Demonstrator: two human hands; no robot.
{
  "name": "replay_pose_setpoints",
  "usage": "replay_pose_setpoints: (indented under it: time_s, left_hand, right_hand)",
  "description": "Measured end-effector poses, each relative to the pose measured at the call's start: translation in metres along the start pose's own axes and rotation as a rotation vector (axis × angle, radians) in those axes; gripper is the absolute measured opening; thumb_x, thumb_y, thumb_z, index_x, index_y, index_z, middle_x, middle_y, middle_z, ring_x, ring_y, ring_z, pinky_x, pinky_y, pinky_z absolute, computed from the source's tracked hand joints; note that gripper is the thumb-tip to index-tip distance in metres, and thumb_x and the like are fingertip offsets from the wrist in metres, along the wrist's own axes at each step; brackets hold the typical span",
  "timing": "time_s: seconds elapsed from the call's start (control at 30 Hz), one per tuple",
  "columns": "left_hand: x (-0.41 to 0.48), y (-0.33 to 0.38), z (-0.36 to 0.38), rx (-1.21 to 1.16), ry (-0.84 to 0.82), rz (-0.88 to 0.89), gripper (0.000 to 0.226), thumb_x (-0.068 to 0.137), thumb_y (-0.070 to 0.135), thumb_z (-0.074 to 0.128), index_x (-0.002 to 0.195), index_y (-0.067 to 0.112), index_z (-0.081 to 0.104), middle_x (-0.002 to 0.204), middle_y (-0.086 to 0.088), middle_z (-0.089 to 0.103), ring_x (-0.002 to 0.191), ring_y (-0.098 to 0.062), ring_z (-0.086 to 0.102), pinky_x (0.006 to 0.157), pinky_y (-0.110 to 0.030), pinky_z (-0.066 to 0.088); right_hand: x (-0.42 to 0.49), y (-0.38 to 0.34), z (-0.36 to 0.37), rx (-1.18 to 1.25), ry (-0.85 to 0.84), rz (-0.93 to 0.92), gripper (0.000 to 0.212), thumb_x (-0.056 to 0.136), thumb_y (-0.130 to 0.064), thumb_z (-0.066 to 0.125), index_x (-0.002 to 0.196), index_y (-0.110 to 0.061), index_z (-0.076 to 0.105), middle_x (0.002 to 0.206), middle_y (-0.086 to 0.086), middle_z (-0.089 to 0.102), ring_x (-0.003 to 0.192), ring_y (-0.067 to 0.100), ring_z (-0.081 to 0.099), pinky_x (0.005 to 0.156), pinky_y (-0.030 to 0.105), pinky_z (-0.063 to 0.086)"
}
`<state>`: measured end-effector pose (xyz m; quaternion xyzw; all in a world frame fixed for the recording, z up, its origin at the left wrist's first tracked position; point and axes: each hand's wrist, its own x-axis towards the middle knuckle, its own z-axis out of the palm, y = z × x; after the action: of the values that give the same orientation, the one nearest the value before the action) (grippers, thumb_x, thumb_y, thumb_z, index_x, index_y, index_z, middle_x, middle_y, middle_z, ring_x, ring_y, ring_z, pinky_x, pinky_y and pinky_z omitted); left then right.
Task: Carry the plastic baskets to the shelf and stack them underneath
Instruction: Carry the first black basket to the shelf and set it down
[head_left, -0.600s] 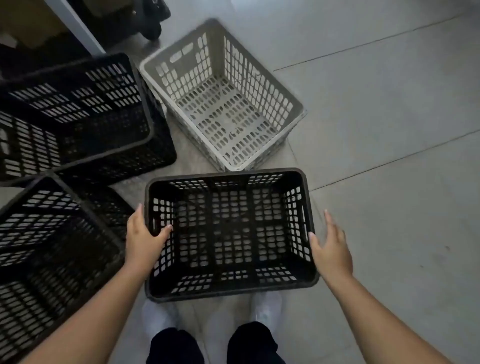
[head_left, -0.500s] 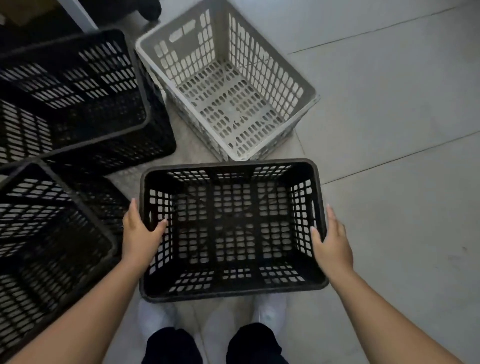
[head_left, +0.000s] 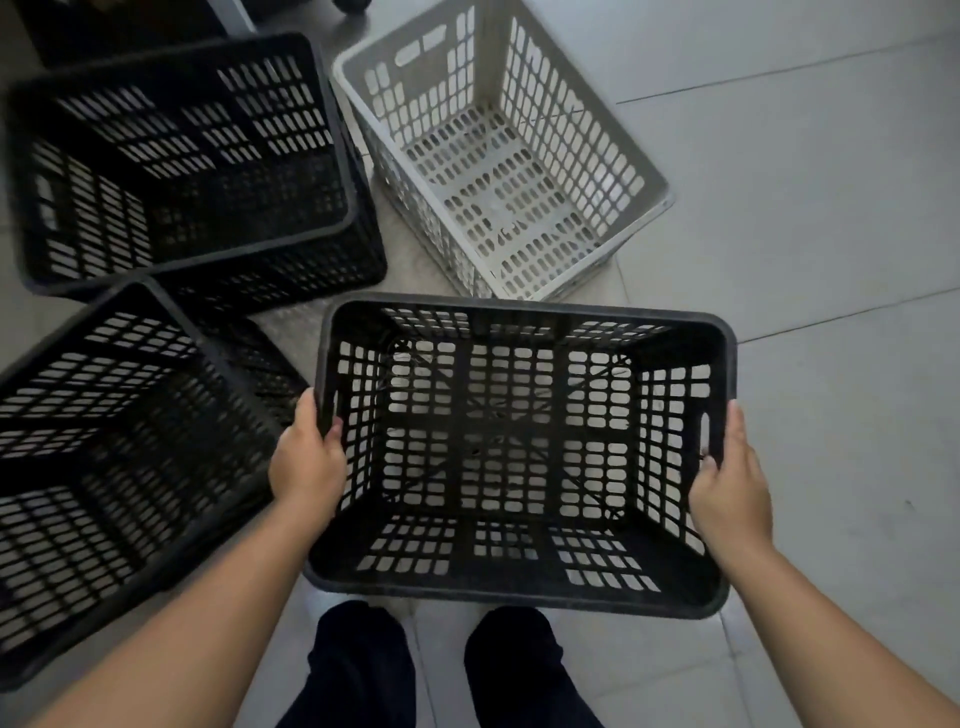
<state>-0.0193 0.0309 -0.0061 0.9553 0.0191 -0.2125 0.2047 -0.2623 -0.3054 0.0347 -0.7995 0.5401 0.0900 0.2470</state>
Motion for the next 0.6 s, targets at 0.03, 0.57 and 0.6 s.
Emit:
replay_pose_setpoints:
  time_s: [0.03, 0.57, 0.6]
  left_hand:
    - [-0.011, 0.008, -0.019, -0.024, -0.001, 0.009, 0.043, 0.099, 0.027, 0.047, 0.141, 0.025, 0.039, 0.106, -0.012, 0.069, 0.09, -0.039, 0.064, 0.072, -0.042, 0.046]
    - [-0.256, -0.002, -0.407, -0.297, 0.464, -0.105, 0.033, 0.095, 0.017, 0.056, 0.128, 0.019, 0.052, 0.1, -0.013, 0.068, 0.089, -0.037, 0.063, 0.071, -0.04, 0.043]
    - [-0.279, -0.016, -0.422, -0.288, 0.517, -0.147, 0.035, 0.094, 0.018, 0.057, 0.129, 0.017, 0.053, 0.1, -0.016, 0.068, 0.089, -0.04, 0.063, 0.07, -0.04, 0.043]
  right_hand:
    - [-0.016, -0.005, -0.024, -0.001, -0.001, -0.008, 0.069, 0.098, -0.01, 0.04, 0.154, -0.034, 0.006, 0.143, 0.015, 0.045, 0.117, 0.037, 0.051, 0.089, 0.046, 0.044]
    - [-0.214, -0.221, -0.317, 0.063, -0.06, -0.648, 0.068, 0.098, -0.01, 0.035, 0.154, -0.035, 0.006, 0.13, 0.018, 0.051, 0.074, 0.02, 0.051, 0.057, 0.03, 0.042]
    - [-0.23, -0.235, -0.325, 0.063, -0.069, -0.705, 0.068, 0.098, -0.009, 0.035, 0.154, -0.034, 0.007, 0.14, 0.017, 0.047, 0.082, 0.024, 0.055, 0.062, 0.033, 0.047]
